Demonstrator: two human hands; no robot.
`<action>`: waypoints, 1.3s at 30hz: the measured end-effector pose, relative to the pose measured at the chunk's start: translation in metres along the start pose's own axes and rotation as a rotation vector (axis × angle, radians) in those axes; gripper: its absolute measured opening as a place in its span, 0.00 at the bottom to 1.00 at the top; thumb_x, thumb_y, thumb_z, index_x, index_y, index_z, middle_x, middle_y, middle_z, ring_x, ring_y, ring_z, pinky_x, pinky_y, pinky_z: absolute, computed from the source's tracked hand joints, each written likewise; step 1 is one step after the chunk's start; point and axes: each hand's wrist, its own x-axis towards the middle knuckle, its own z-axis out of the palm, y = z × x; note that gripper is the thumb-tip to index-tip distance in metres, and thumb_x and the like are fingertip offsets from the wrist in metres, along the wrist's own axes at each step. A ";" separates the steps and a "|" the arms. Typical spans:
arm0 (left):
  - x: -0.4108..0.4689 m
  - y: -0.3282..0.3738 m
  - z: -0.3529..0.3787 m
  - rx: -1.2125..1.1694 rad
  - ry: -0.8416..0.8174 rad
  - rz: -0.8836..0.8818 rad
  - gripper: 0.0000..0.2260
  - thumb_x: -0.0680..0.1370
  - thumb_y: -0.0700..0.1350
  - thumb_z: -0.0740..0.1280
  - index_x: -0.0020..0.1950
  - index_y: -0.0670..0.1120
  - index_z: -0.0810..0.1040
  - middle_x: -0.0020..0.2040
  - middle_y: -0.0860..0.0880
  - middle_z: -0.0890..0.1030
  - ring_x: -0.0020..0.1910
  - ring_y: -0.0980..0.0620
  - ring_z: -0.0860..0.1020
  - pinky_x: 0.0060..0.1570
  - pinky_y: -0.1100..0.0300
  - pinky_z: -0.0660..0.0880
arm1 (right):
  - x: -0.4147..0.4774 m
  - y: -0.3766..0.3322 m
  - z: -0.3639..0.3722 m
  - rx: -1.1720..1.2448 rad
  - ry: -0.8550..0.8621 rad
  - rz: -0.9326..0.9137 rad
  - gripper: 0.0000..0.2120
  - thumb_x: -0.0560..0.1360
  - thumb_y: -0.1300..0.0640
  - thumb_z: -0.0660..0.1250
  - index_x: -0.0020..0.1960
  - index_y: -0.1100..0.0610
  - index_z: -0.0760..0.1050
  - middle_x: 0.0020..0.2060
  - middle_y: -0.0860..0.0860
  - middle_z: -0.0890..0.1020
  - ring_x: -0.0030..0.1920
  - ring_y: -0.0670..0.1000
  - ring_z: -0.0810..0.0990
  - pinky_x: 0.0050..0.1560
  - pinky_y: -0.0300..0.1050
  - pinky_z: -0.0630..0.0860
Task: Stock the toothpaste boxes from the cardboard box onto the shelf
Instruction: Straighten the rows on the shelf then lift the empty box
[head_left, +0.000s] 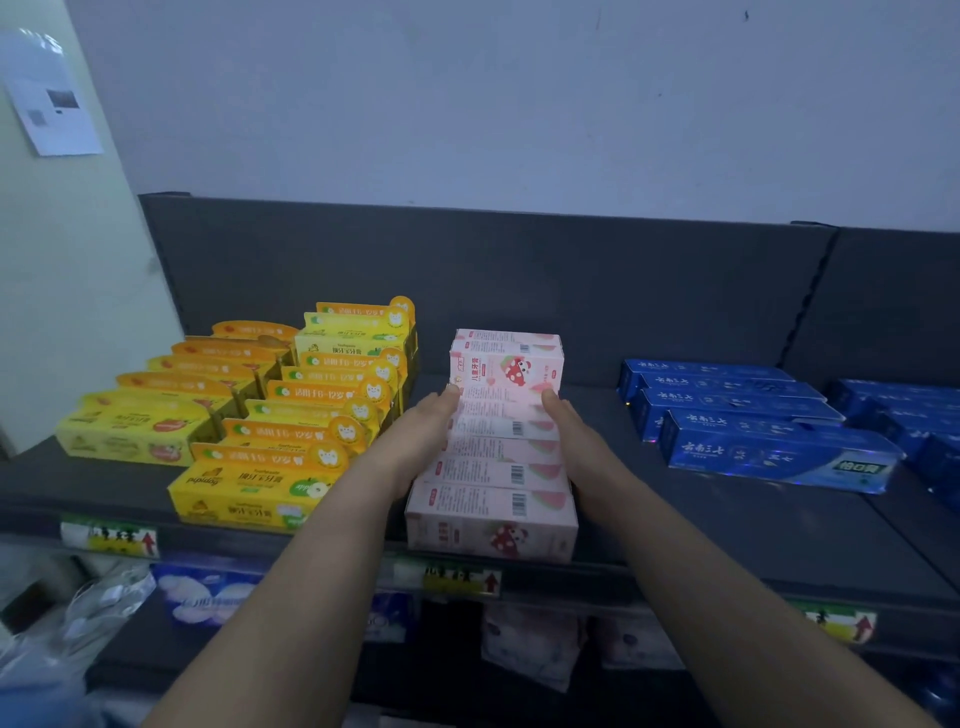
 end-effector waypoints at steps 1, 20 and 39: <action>-0.005 -0.002 0.000 0.000 0.003 0.009 0.24 0.79 0.64 0.52 0.59 0.49 0.77 0.52 0.48 0.81 0.52 0.46 0.80 0.58 0.50 0.74 | -0.005 0.001 0.001 0.007 -0.008 0.011 0.19 0.81 0.42 0.55 0.67 0.50 0.67 0.53 0.51 0.83 0.51 0.53 0.83 0.50 0.50 0.79; -0.055 0.025 0.011 0.127 0.187 0.399 0.17 0.82 0.52 0.59 0.67 0.45 0.72 0.58 0.57 0.74 0.53 0.57 0.74 0.51 0.59 0.72 | -0.072 -0.012 -0.020 -0.386 0.269 -0.129 0.32 0.79 0.44 0.61 0.78 0.51 0.53 0.76 0.47 0.58 0.75 0.49 0.59 0.68 0.46 0.60; -0.044 0.071 0.203 0.081 -0.032 0.360 0.23 0.79 0.46 0.65 0.71 0.41 0.65 0.64 0.49 0.72 0.54 0.59 0.65 0.51 0.66 0.61 | -0.096 -0.042 -0.232 -0.619 0.609 -0.113 0.34 0.75 0.42 0.66 0.76 0.44 0.56 0.78 0.51 0.51 0.77 0.54 0.52 0.73 0.59 0.58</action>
